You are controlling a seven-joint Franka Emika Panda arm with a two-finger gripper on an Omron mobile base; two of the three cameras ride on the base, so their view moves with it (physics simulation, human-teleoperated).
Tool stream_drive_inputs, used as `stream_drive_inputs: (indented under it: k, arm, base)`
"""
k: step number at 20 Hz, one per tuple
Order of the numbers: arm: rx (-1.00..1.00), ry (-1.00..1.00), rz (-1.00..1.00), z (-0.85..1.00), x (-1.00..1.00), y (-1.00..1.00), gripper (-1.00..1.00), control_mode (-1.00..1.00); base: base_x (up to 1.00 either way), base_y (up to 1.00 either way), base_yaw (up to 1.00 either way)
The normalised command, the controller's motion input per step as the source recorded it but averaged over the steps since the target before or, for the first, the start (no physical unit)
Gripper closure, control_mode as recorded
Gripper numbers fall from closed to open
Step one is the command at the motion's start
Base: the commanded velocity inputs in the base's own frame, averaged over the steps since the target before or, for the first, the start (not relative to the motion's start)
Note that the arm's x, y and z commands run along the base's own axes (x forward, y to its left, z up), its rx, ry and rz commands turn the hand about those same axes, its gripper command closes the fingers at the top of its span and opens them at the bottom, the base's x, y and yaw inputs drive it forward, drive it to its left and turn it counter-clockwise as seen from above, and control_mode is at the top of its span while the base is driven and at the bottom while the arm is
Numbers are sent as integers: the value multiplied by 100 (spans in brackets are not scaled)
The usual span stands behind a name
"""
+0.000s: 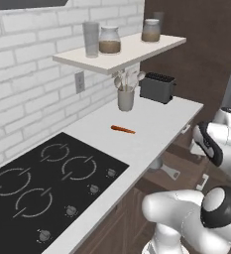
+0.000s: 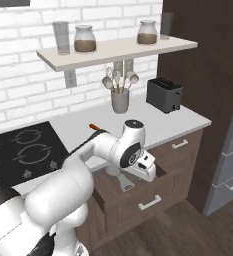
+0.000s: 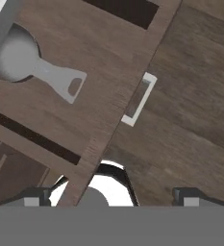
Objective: Pick the measuring cup from the drawer and place it on the counter.
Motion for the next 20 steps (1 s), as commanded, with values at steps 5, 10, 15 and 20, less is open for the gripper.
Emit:
stream_drive_inputs:
  k: [5, 10, 15, 20]
  arm:
    - [0, 3, 0, -44, 14, -25, -100, -100]
    - [2, 10, 0, -28, 5, -24, -100, -100]
    - [0, 0, -1, -42, 32, -2, -100, -100]
    - [0, 0, -3, -42, 31, 0, -100, -100]
  base:
    - [0, 0, 0]
    - [0, 0, 0]
    - [0, 0, 0]
    - [0, 0, 0]
